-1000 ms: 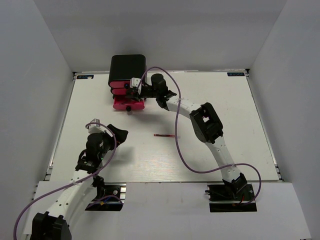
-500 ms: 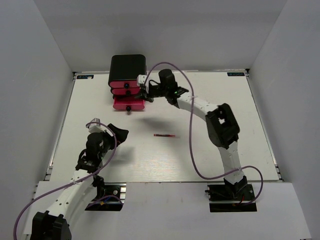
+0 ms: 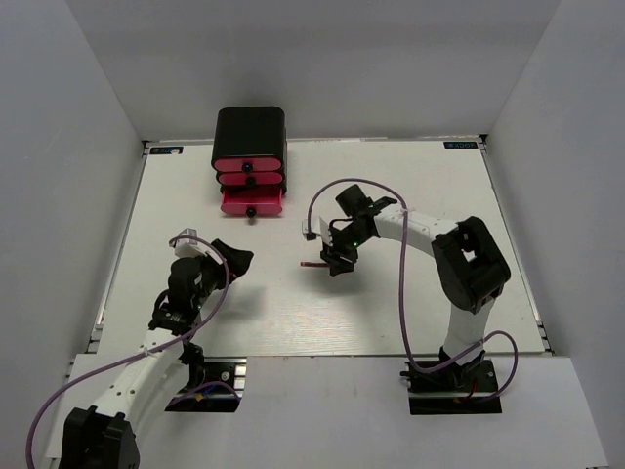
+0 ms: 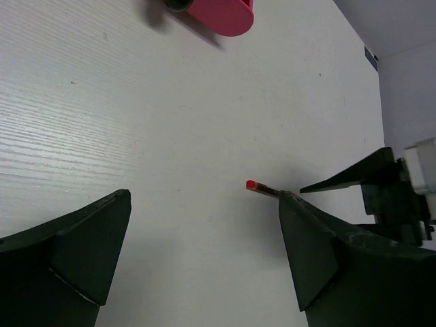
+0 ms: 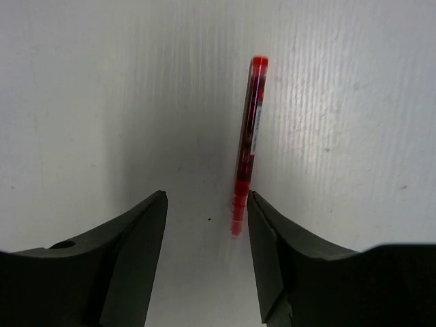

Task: Sort the stationery into containers
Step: Pick up the pen from the center of the board, then place the pen in the drawer, then close the drawer in the storage box.

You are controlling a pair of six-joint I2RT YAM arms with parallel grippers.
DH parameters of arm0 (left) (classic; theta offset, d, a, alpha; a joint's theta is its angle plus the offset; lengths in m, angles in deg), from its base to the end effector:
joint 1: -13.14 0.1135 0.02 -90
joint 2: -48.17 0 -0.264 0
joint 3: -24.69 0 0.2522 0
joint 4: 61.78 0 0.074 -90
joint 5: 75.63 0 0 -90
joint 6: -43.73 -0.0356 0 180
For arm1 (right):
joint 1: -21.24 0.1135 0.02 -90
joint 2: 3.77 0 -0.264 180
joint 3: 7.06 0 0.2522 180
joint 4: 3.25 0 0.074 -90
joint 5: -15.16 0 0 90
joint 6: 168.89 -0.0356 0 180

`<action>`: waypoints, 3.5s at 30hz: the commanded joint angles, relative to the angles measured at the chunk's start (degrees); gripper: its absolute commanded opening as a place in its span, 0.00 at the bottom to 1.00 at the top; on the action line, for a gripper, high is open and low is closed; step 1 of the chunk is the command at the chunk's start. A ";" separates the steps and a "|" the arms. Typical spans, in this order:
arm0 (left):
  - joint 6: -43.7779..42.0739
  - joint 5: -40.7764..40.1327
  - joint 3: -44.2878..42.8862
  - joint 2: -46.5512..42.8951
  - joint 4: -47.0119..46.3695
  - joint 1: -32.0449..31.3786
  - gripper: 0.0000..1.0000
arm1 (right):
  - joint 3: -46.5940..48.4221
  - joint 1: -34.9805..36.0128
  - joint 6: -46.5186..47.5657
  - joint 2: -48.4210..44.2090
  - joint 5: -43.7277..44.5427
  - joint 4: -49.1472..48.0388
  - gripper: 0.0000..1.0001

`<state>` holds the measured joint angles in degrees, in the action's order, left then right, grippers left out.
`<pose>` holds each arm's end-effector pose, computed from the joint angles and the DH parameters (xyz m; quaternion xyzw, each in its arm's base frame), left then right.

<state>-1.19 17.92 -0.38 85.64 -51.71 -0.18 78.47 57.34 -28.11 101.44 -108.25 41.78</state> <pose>0.1532 -0.0385 0.1781 -0.2108 0.8039 -0.2935 0.4724 0.2882 0.2345 0.1895 -0.6883 0.6353 0.2514 0.2438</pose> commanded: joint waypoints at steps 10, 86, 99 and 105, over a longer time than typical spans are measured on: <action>-4.82 5.93 -3.27 -0.92 -2.65 -0.13 1.00 | 4.00 0.38 -0.25 7.02 7.92 -0.50 0.54; -5.37 -2.07 -18.98 41.76 -15.82 0.93 0.57 | -5.04 -3.84 -27.05 -7.89 3.26 -45.68 0.00; 8.08 -9.70 -34.73 57.17 -0.55 0.93 0.50 | -15.69 -10.87 -30.04 -15.56 0.98 -46.91 0.00; 13.09 -15.23 -40.80 61.31 6.67 0.93 0.50 | -16.48 -12.28 -30.92 -16.17 0.19 -47.70 0.00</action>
<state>8.08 7.36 -38.76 146.27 -50.48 0.61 62.75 45.60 -57.49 87.40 -106.39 -3.44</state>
